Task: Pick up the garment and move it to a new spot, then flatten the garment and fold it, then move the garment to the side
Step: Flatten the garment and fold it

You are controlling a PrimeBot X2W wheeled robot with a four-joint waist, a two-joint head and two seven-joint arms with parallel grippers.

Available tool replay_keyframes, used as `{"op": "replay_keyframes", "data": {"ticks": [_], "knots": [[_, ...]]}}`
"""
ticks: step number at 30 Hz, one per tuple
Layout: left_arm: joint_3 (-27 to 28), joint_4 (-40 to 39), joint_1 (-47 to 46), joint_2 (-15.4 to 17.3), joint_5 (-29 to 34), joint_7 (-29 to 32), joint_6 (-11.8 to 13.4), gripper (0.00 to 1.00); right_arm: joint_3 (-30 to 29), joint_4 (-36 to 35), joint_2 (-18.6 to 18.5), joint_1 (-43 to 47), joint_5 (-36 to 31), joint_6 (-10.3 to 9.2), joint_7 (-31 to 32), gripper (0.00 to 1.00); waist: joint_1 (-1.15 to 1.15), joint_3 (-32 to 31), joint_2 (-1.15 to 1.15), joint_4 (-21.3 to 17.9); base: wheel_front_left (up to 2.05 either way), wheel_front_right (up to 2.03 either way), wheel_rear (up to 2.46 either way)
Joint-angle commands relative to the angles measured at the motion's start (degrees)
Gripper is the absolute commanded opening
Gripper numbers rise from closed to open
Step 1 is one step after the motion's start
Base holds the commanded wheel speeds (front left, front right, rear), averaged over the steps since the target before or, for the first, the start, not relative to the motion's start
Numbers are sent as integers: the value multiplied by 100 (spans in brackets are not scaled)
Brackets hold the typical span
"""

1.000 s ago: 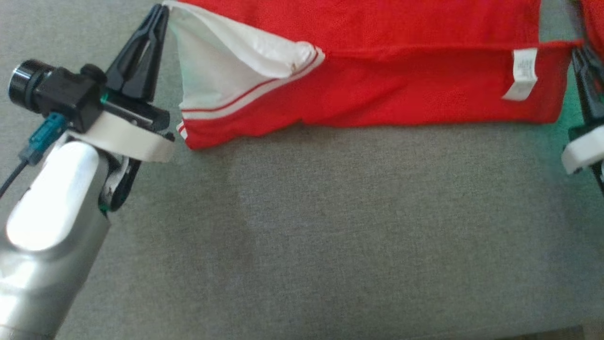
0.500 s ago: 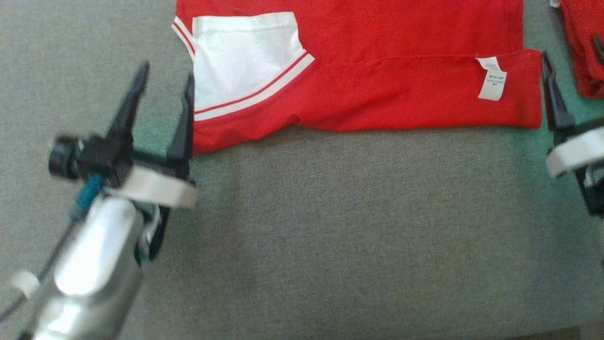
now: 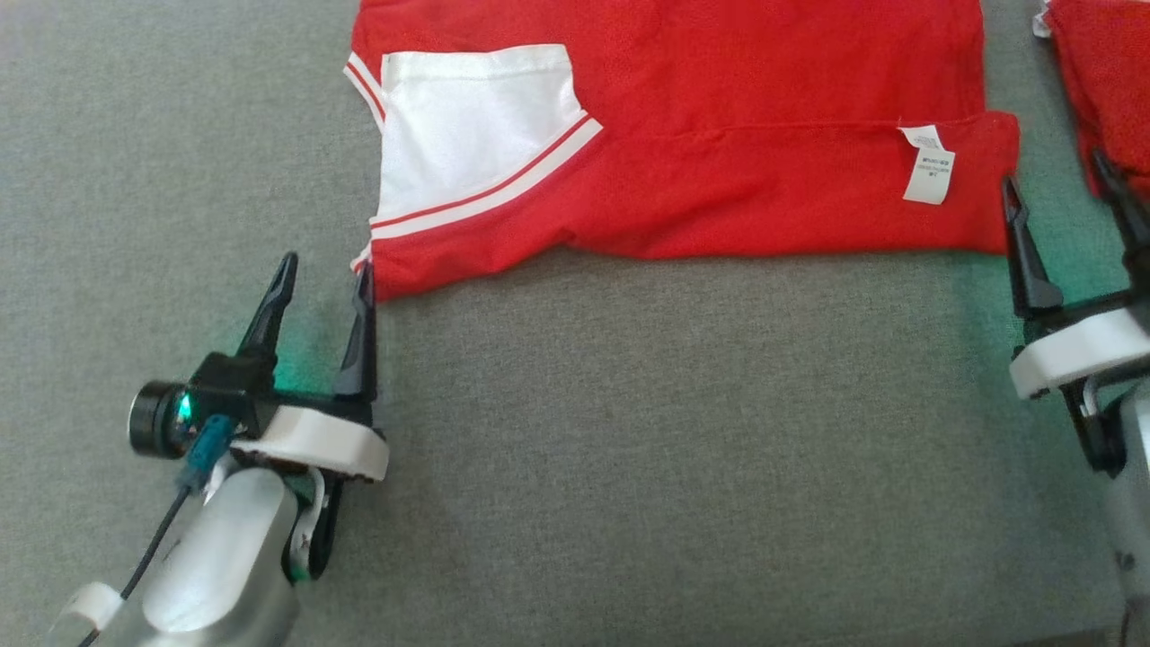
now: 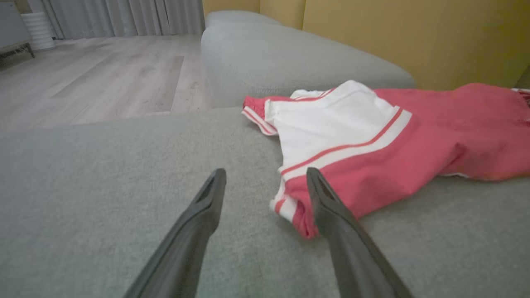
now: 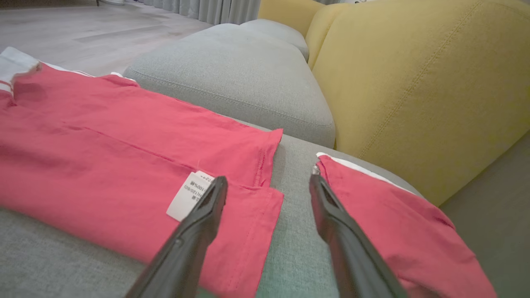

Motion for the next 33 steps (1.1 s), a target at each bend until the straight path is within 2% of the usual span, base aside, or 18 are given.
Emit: {"op": "replay_keyframes", "data": {"ticks": [1,4,8,17,23,26,27,33], "knots": [[246,-32,-122,85,-46,16,71,100,32,-171,-41,66,43,-4,-61,100,1,21,0,-15,0,0,0],[239,254,-201,58,-99,117,58,100,35,-186,-17,61,51,-4,-61,100,1,71,0,-57,0,0,0],[184,447,-298,-16,-193,149,-101,100,10,-193,9,38,66,-4,-61,100,1,135,0,-115,0,0,0],[109,439,-419,-152,-309,64,-386,100,-39,-183,77,68,67,-4,-61,100,1,174,0,-145,0,0,0],[-163,345,-331,-82,-336,479,-630,100,-84,-207,95,98,57,-4,-61,100,1,139,0,-132,0,0,0],[-297,246,-274,-42,-377,716,-772,39,-108,-227,99,102,56,-4,-61,100,1,133,0,-127,0,0,0],[-335,208,-265,-26,-377,773,-803,2,-115,-234,99,102,57,-4,-61,100,1,132,0,-123,0,0,0],[-388,-48,-218,54,-384,779,-874,0,-133,-236,117,135,53,-4,-61,100,1,75,0,-93,0,0,0]]}}
